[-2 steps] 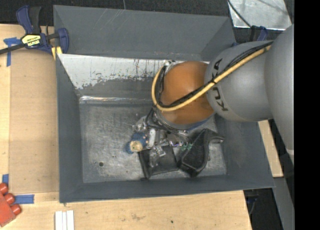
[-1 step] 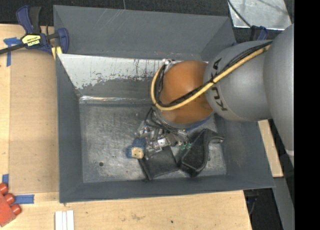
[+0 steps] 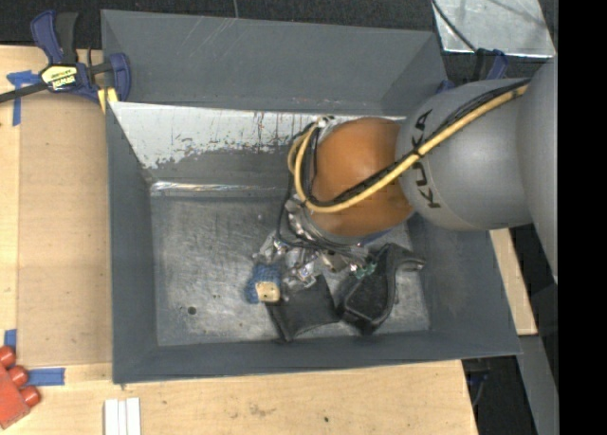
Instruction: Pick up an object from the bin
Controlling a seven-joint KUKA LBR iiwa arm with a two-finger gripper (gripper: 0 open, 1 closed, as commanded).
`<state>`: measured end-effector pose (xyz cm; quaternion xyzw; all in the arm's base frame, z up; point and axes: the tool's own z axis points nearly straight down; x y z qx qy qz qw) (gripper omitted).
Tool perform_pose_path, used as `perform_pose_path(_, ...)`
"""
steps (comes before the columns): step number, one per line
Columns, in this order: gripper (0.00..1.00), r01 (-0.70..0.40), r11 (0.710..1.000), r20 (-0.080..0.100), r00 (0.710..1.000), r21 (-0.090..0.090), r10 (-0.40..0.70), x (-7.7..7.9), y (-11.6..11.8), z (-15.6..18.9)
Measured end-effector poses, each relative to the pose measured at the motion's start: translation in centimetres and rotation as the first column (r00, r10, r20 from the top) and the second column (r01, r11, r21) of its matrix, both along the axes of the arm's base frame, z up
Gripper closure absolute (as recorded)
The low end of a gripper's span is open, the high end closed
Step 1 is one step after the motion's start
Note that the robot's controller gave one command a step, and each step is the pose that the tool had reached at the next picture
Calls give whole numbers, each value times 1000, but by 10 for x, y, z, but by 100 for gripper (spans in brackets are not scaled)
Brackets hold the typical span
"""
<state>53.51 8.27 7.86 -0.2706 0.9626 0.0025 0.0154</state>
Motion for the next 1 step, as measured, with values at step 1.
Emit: perform_pose_path(1,100,-323,946,-18,946,-14,323,-10,2,150)
